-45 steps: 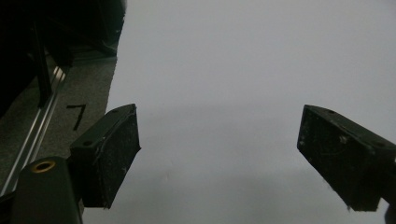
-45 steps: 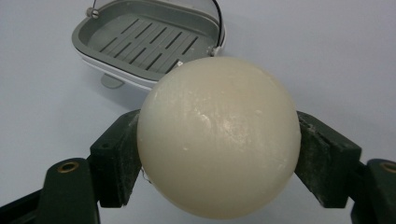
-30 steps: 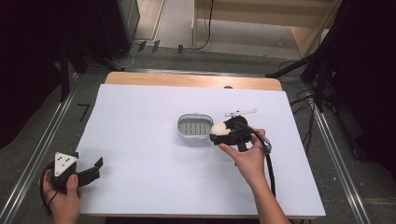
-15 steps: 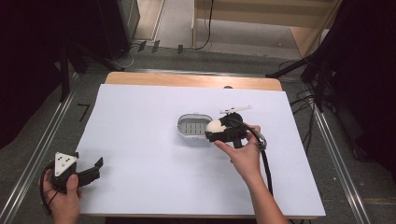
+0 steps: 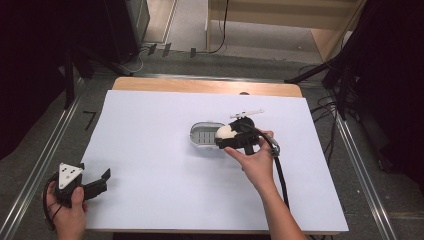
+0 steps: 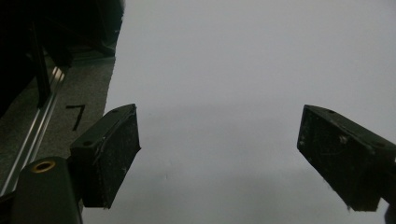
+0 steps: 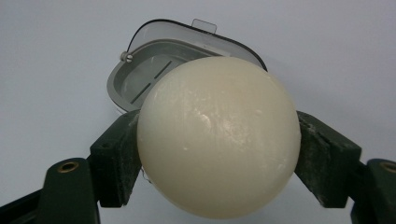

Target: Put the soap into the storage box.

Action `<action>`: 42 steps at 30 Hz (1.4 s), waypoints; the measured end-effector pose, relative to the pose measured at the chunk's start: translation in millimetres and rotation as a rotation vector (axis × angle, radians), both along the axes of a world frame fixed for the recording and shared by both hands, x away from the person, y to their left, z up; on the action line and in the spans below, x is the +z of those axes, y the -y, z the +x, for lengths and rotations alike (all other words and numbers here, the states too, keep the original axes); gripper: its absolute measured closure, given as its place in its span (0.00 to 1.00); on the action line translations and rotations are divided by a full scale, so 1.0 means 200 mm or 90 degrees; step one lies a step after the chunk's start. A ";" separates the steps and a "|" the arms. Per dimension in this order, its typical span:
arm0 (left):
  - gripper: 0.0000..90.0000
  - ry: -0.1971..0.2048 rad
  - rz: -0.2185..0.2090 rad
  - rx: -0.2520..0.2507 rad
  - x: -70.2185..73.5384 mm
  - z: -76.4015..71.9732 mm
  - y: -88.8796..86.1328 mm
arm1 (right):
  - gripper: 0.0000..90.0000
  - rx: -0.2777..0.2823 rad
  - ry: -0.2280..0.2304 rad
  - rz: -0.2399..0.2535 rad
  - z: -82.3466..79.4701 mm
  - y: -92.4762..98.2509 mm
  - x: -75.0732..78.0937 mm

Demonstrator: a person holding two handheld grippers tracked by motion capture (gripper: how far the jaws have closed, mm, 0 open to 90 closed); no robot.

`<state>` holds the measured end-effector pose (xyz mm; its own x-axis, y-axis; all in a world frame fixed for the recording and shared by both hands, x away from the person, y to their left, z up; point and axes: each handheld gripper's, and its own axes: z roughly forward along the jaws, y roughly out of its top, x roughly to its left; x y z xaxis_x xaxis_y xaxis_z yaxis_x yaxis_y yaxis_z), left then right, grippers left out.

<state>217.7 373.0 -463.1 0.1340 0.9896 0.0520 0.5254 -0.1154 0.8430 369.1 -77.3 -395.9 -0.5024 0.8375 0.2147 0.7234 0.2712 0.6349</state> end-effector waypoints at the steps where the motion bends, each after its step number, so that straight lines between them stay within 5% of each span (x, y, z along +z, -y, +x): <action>1: 0.15 0.000 0.000 0.000 0.00 0.00 0.00 | 0.28 0.000 -0.002 0.001 0.00 0.00 0.00; 42: 0.15 0.001 -0.004 -0.002 0.00 0.00 0.00 | 0.28 0.012 -0.012 -0.014 0.11 -0.19 -0.02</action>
<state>218.1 373.6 -463.4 0.1364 0.9896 0.0465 0.5242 -0.1119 0.8442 391.5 -38.9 -400.8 -0.5141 0.8324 0.2068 0.7301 0.2982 0.6148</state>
